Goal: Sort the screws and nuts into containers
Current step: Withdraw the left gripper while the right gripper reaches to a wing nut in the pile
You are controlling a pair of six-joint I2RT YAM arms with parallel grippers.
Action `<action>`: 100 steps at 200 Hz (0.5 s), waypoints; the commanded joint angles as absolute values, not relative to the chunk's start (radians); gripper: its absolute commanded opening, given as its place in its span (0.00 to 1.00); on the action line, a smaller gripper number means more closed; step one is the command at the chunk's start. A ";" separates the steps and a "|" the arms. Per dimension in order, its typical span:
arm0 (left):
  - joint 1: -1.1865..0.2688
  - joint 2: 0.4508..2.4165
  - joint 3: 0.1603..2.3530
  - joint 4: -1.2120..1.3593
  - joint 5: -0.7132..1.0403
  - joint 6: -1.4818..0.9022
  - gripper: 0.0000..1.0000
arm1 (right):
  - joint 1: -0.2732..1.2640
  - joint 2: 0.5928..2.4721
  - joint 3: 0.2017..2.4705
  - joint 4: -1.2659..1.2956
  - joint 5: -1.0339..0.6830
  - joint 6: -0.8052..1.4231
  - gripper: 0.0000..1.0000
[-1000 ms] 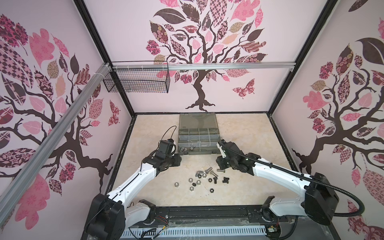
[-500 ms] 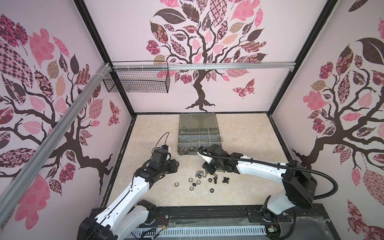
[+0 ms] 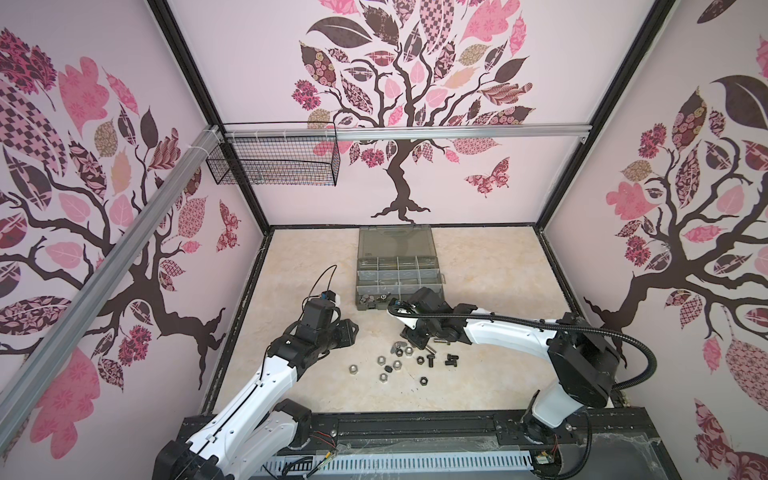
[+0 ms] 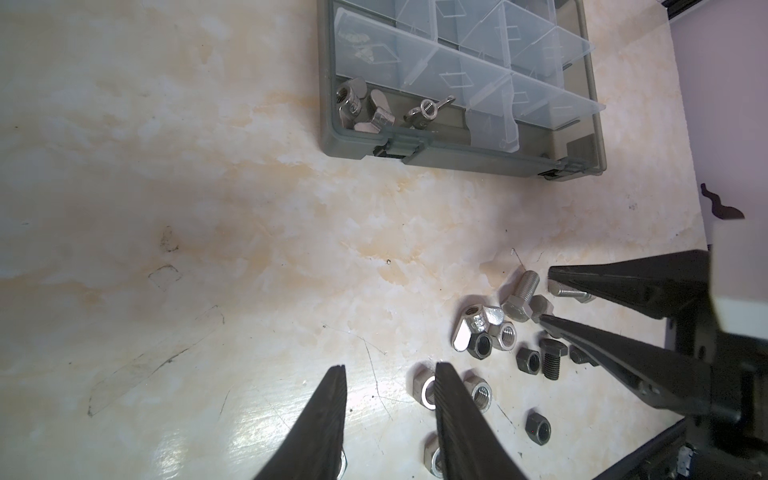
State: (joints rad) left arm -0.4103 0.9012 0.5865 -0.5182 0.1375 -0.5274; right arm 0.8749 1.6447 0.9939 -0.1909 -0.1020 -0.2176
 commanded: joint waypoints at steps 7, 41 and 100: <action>-0.409 0.887 0.548 -0.507 0.145 -0.533 0.39 | 0.883 1.680 1.043 -0.205 -0.123 -0.256 0.37; -0.409 0.895 0.552 -0.505 0.149 -0.530 0.39 | 0.884 1.686 1.057 -0.220 -0.127 -0.284 0.37; -0.409 0.883 0.534 -0.481 0.140 -0.542 0.39 | 0.897 1.717 1.090 -0.246 -0.134 -0.329 0.38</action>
